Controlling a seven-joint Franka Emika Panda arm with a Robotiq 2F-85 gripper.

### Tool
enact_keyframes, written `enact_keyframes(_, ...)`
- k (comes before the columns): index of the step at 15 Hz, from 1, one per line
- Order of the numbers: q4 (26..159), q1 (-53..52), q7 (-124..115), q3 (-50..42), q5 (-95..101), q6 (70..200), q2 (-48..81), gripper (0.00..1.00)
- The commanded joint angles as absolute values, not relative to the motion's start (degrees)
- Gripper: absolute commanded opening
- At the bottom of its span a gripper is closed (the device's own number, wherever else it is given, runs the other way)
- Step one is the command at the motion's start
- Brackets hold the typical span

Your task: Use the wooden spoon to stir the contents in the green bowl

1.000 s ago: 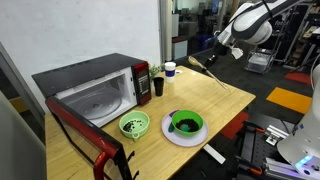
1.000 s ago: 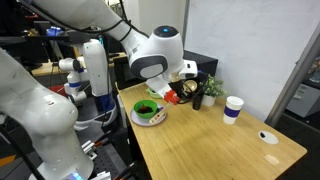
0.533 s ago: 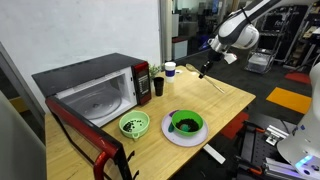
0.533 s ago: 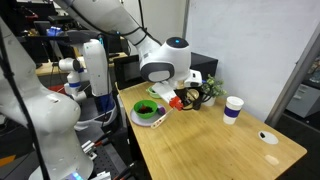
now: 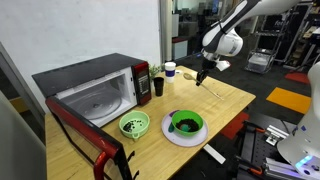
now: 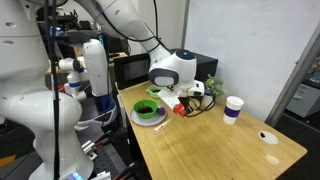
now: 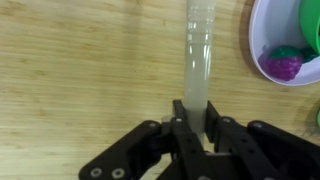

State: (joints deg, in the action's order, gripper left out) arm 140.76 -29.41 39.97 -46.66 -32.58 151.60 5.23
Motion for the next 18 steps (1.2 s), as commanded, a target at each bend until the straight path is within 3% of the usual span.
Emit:
enact_keyframes(1, 137.4, -27.0, 46.6, -45.2, -40.1, 149.1, 12.4, 0.06)
enact_keyframes(12, 131.6, -18.4, 63.2, -37.2, -57.4, 149.2, 26.4, 0.06)
enact_keyframes(13, 131.9, -9.0, 59.5, -27.5, -51.2, 153.2, 24.1, 0.06)
enact_keyframes(14, 131.5, -6.8, 58.7, -25.1, -49.6, 154.4, 24.5, 0.47)
enact_keyframes(15, 131.0, -3.3, 57.5, -21.3, -47.4, 155.4, 24.8, 0.49)
enact_keyframes(16, 130.3, -9.4, 59.5, -27.1, -50.7, 153.7, 27.0, 0.54)
enact_keyframes(17, 130.6, -8.2, 58.4, -25.6, -49.6, 154.9, 27.0, 0.62)
enact_keyframes(18, 131.9, -1.0, 53.8, -18.5, -42.6, 158.1, 24.8, 0.68)
